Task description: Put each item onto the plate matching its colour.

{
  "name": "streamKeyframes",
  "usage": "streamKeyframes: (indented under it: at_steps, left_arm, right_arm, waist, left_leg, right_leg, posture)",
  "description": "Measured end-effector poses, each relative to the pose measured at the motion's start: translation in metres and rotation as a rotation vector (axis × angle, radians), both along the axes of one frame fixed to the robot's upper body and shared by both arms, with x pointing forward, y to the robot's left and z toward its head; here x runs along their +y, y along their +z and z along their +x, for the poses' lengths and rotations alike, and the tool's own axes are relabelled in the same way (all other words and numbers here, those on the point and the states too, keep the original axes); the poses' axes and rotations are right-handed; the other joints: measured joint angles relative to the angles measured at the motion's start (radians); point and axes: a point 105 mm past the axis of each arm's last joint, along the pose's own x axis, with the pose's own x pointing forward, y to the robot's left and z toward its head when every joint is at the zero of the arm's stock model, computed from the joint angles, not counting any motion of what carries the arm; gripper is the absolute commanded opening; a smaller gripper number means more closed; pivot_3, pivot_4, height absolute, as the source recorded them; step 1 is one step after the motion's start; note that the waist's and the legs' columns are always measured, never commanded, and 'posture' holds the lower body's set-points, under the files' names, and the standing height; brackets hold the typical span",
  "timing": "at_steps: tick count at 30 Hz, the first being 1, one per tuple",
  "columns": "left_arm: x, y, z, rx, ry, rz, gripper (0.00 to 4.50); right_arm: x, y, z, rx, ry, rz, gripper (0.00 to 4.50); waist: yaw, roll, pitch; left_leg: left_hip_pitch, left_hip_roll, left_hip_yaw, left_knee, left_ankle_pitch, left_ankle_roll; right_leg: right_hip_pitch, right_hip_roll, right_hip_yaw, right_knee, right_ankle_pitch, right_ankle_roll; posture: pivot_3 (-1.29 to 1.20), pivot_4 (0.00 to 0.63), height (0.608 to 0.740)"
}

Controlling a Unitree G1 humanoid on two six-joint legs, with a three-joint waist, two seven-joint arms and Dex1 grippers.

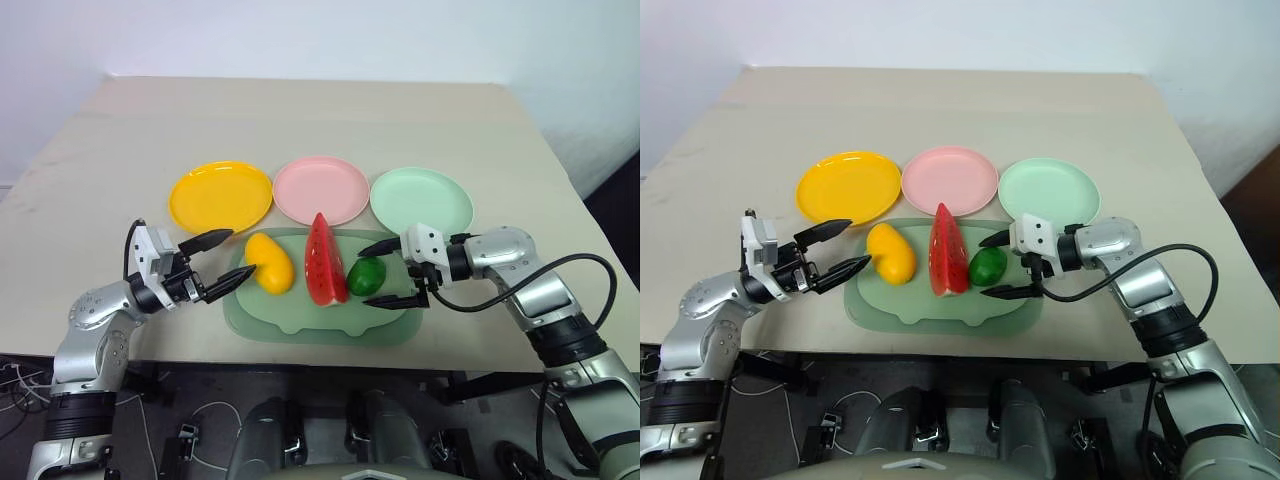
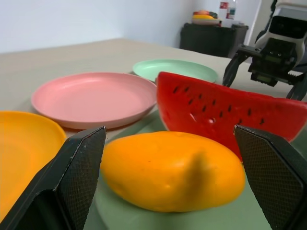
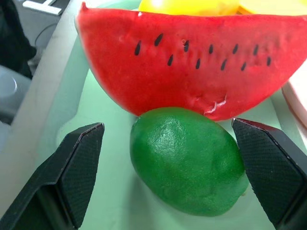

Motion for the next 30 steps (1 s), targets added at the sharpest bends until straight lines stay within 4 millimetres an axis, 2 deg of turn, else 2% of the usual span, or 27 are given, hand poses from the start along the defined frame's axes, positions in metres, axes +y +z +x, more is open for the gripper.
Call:
streamKeyframes:
  at_steps: [5,12,15,17,18,25,30]
  left_arm:
    - [0.004,-0.003,-0.002,0.009,0.014,-0.001,4.47]
    - [0.008,0.0,-0.002,-0.003,0.031,0.002,4.47]
    - [0.009,0.0,-0.002,-0.007,0.035,0.002,4.5]
    - [0.009,0.001,-0.002,-0.014,0.037,0.003,4.5]
    - [0.009,0.001,-0.001,-0.017,0.037,0.004,4.5]
    - [0.012,-0.001,0.001,-0.01,0.048,0.007,4.5]
    - [0.013,0.0,0.004,-0.02,0.052,0.004,4.5]
  right_arm:
    - [0.007,-0.004,0.013,-0.02,0.019,-0.007,4.5]
    - [0.002,-0.018,0.02,-0.011,0.024,-0.063,4.5]
    - [0.004,-0.018,0.023,-0.005,0.022,-0.054,3.94]
    - [0.007,-0.015,0.024,-0.012,0.027,-0.045,3.29]
    - [0.007,-0.014,0.025,-0.016,0.027,-0.044,3.11]
    - [0.003,-0.002,0.024,-0.031,0.018,-0.016,3.06]
    - [-0.023,0.01,0.024,-0.024,-0.109,0.04,3.06]
  waist:
    - [-0.002,0.0,0.0]
    - [-0.002,0.0,0.0]
    - [-0.004,0.0,0.0]
    - [-0.005,0.0,0.0]
    - [-0.004,0.0,0.0]
    - [-0.001,0.0,0.0]
    - [0.0,0.0,0.0]
  left_leg:
    - [0.0,0.0,0.0,0.0,0.0,0.0]
    - [-0.001,0.0,0.0,0.0,0.0,0.0]
    - [-0.001,0.0,0.0,0.0,0.0,0.0]
    - [-0.001,0.0,0.001,0.0,0.0,0.0]
    - [-0.001,0.0,0.001,0.0,0.0,0.0]
    - [-0.001,0.0,0.001,0.001,0.0,0.0]
    - [-0.002,0.0,0.001,0.001,0.0,0.0]
  right_leg:
    - [-0.001,0.0,0.0,0.001,0.001,-0.001]
    - [-0.002,0.0,0.0,0.002,0.001,-0.002]
    - [-0.002,-0.001,0.0,0.002,0.001,-0.002]
    - [-0.003,-0.001,0.0,0.003,0.001,-0.002]
    - [-0.003,-0.001,0.0,0.003,0.001,-0.002]
    - [-0.003,-0.001,0.0,0.003,0.001,-0.002]
    - [-0.003,-0.002,0.0,0.003,0.001,-0.002]
  posture:
    - [0.0,0.15,0.696]
    - [0.0,0.15,0.696]
    - [0.0,0.15,0.696]
    - [0.0,0.15,0.696]
    - [0.0,0.15,0.696]
    - [0.0,0.15,0.696]
    - [0.0,0.15,0.696]
